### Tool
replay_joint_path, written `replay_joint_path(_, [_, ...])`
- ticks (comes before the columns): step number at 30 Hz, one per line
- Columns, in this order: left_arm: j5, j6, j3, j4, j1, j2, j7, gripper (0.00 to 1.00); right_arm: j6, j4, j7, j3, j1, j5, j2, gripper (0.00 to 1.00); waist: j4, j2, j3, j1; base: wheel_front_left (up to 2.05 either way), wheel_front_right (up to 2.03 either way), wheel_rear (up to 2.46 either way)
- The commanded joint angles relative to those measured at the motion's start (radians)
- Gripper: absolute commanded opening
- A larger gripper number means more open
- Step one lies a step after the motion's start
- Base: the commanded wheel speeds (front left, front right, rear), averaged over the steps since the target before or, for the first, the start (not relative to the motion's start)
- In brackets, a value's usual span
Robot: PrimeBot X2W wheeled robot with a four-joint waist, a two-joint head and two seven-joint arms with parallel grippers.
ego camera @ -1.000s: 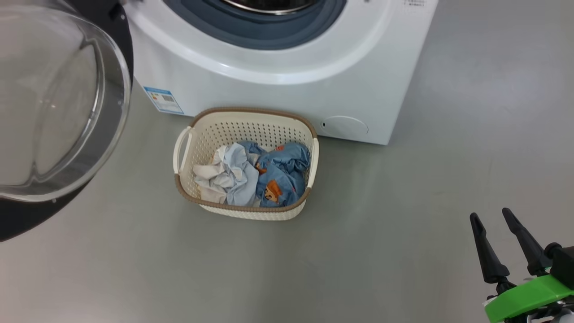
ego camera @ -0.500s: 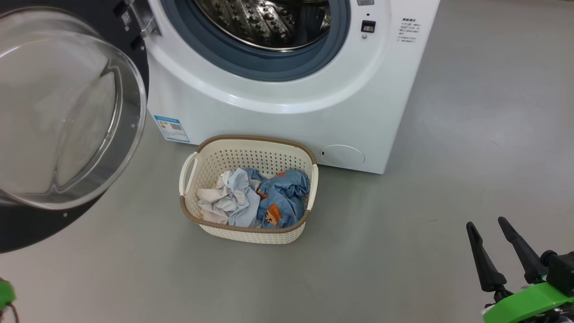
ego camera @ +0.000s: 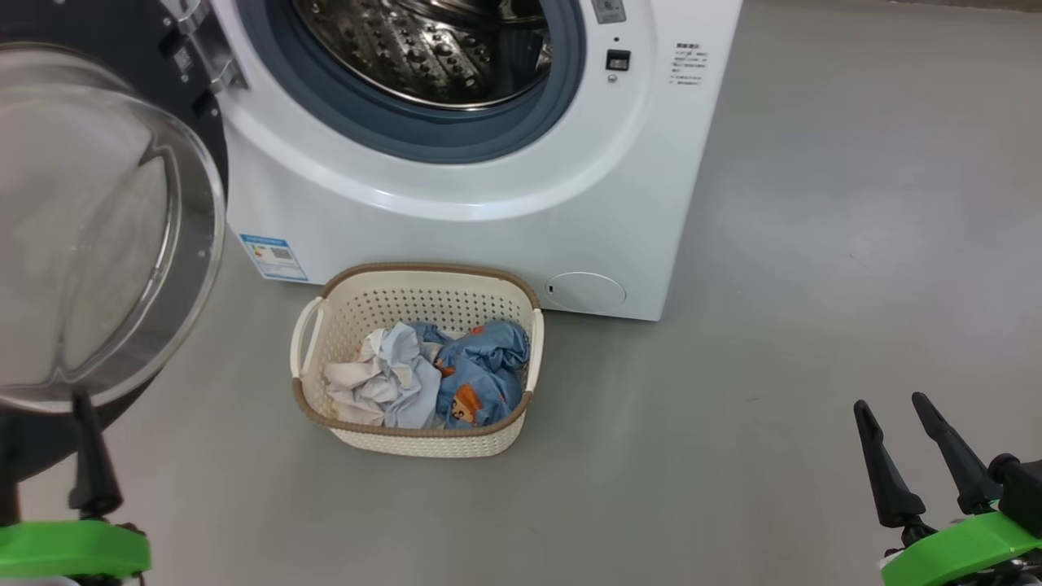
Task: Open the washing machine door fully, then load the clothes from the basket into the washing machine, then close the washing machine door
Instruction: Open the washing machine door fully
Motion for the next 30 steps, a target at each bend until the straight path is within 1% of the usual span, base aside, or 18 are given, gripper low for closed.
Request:
replay_joint_path(1, [0.019, -0.001, 0.017, -0.034, -0.004, 0.031, -0.005, 1.00, 0.010, -0.024, -0.012, 0.012, 0.001, -0.002, -0.017, 1.00, -0.016, 0.0000, -0.001, 0.0000, 0.00, 0.00, 0.00])
replay_joint_path(6, [0.008, -0.001, -0.051, -0.051, 0.005, 0.021, -0.005, 1.00, 0.010, -0.026, -0.012, 0.010, 0.002, -0.002, -0.016, 1.00, -0.050, 0.0000, 0.000, 0.0000, 0.00, 0.00, 0.00])
replay_joint_path(11, [0.000, -0.001, -0.116, -0.057, 0.019, 0.024, -0.005, 1.00, 0.010, -0.024, -0.012, 0.010, 0.003, -0.001, -0.016, 1.00, -0.085, 0.0000, 0.000, 0.0000, 0.00, 0.00, 0.00])
replay_joint_path(20, [-0.005, -0.001, -0.149, -0.042, 0.030, 0.000, -0.005, 1.00, 0.010, -0.021, -0.012, 0.011, 0.002, 0.002, -0.017, 1.00, -0.142, 0.0000, -0.007, 0.0000, 0.00, 0.00, 0.00])
replay_joint_path(30, [-0.048, -0.002, -0.198, -0.027, 0.046, 0.004, -0.005, 1.00, 0.010, -0.023, -0.012, 0.005, 0.002, 0.004, -0.019, 1.00, -0.182, 0.0000, -0.012, 0.0000, 0.00, 0.00, 0.00])
